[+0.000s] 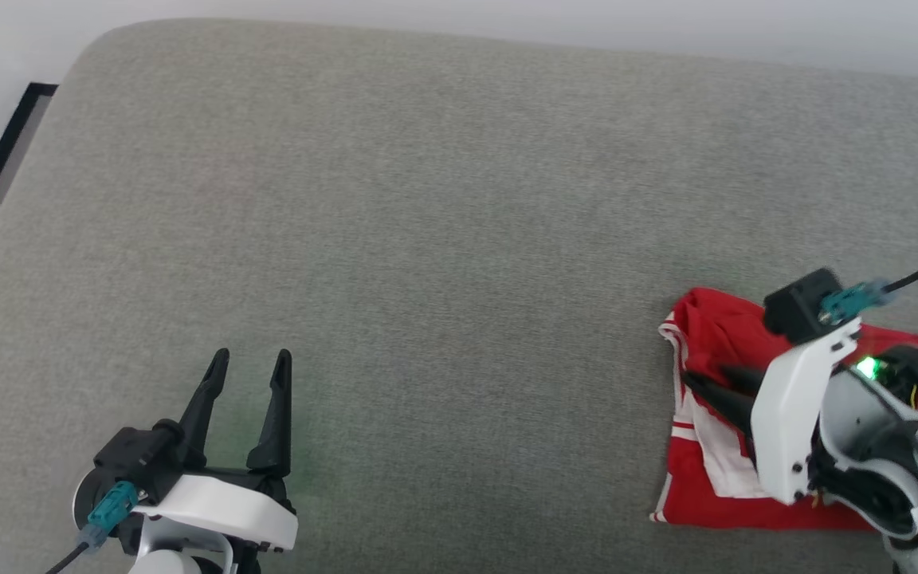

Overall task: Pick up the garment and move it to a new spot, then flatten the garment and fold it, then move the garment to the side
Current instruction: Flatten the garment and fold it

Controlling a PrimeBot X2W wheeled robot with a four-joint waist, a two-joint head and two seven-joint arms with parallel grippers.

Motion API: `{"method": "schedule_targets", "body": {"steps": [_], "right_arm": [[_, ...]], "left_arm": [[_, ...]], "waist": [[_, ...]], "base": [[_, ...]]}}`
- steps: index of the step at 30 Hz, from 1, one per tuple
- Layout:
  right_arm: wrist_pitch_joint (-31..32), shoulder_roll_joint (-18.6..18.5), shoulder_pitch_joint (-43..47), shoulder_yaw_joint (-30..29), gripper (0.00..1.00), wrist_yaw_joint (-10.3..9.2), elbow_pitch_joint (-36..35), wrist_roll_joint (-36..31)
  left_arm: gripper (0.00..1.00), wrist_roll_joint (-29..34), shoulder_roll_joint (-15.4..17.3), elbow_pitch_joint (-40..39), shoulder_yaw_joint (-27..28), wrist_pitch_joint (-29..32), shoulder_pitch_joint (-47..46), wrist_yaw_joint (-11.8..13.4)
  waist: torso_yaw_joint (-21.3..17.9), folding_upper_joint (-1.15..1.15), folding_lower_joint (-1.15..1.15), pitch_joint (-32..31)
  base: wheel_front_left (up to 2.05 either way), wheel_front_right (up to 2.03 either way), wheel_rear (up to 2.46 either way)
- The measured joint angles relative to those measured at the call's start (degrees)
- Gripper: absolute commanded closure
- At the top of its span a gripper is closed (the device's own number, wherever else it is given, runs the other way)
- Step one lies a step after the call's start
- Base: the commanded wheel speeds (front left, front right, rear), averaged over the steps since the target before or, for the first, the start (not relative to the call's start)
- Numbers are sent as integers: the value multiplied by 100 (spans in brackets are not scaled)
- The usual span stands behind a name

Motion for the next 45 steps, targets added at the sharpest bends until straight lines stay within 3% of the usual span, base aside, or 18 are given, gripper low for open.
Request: {"method": "schedule_targets", "body": {"steps": [1, 7, 12, 15, 21, 28, 34, 45], "right_arm": [[-120, 26, -40, -36, 0, 0, 3, 29], [-590, 183, -261, -522, 0, 0, -56, 409], [-1251, 153, -346, -938, 0, 0, 152, 316], [-1986, -112, -300, -865, 0, 1, 485, 58], [-3850, -113, -153, -767, 0, -1, 1700, 168], [-5546, -9, -115, -446, 0, -1, 2371, -68], [-5889, 227, 122, -826, 0, -1, 2417, -492], [-5915, 914, 1298, -2016, 0, 0, 1262, -1330]], "left_arm": [[0, 0, 9, 1, 12, 1, 1, 0], [0, -25, 115, 38, 8, 0, 3, 0], [0, -122, 186, 152, -152, 0, -38, 0], [0, -238, 223, 334, -345, 0, -120, 0], [0, -397, 288, 643, -353, 0, -297, 0], [0, -332, 288, 580, 2, 0, -242, 0], [0, -264, 265, 390, 125, 1, 16, 0], [0, -5, 236, -405, 513, 0, 817, 0]], "waist": [[-33, 0, 0, -5], [-292, 0, 0, -60], [-545, 0, 0, -147], [-694, 0, 0, -219], [-1008, 0, 0, -411], [-1169, 0, 0, -563], [-1109, 0, 0, -648], [-977, 0, 0, -739]], "base": [[0, 0, 0], [0, 0, 0], [0, 0, 0], [0, 0, 0], [0, 0, 0], [0, 0, 0], [0, 0, 0], [0, 0, 0]]}}
